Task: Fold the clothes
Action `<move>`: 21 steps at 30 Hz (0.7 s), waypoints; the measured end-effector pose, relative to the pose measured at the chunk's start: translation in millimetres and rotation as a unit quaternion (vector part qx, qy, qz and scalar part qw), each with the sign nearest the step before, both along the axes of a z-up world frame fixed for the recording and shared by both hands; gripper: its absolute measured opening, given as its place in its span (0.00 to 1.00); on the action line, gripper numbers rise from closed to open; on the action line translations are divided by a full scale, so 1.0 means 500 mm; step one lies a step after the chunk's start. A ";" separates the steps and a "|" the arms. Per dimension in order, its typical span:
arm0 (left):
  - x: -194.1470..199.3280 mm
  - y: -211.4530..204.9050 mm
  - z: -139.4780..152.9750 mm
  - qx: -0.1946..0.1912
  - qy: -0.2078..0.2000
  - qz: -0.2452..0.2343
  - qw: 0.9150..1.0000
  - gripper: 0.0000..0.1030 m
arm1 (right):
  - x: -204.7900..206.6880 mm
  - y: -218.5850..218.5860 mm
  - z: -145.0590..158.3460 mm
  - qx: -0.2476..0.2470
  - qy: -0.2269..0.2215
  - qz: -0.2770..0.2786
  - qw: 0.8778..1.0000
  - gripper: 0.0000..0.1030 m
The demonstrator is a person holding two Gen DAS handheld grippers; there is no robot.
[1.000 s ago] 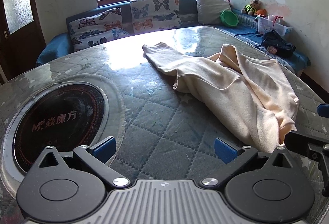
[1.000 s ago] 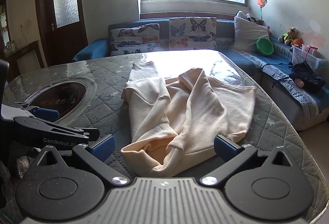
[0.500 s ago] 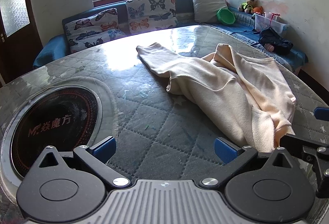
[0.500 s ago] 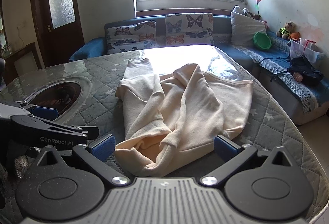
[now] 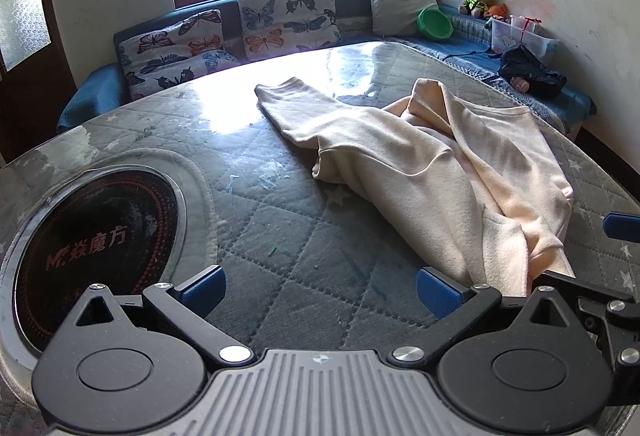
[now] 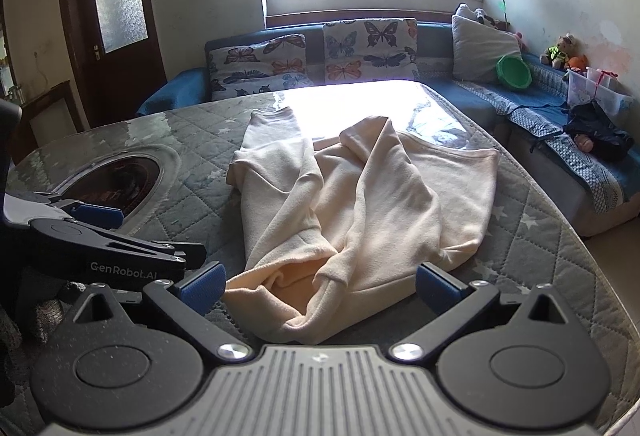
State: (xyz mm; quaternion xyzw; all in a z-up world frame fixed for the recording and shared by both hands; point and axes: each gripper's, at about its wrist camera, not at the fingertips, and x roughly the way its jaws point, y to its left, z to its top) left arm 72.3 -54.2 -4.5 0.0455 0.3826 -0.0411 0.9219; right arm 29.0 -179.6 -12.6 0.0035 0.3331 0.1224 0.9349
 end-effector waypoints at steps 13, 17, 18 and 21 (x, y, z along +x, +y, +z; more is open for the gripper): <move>0.020 -0.015 0.021 -0.003 -0.001 -0.014 1.000 1.00 | 0.013 -0.022 0.003 0.013 0.009 -0.005 1.000 0.87; 0.034 -0.029 0.026 -0.007 -0.002 -0.025 1.000 1.00 | 0.028 -0.036 -0.001 0.018 0.015 -0.010 1.000 0.82; 0.041 -0.031 0.026 -0.009 -0.002 -0.024 1.000 1.00 | 0.033 -0.039 -0.003 0.019 0.016 -0.013 1.000 0.82; 0.067 -0.031 0.026 -0.016 -0.001 -0.016 1.000 0.99 | 0.051 -0.054 -0.010 0.024 0.021 -0.023 0.999 0.80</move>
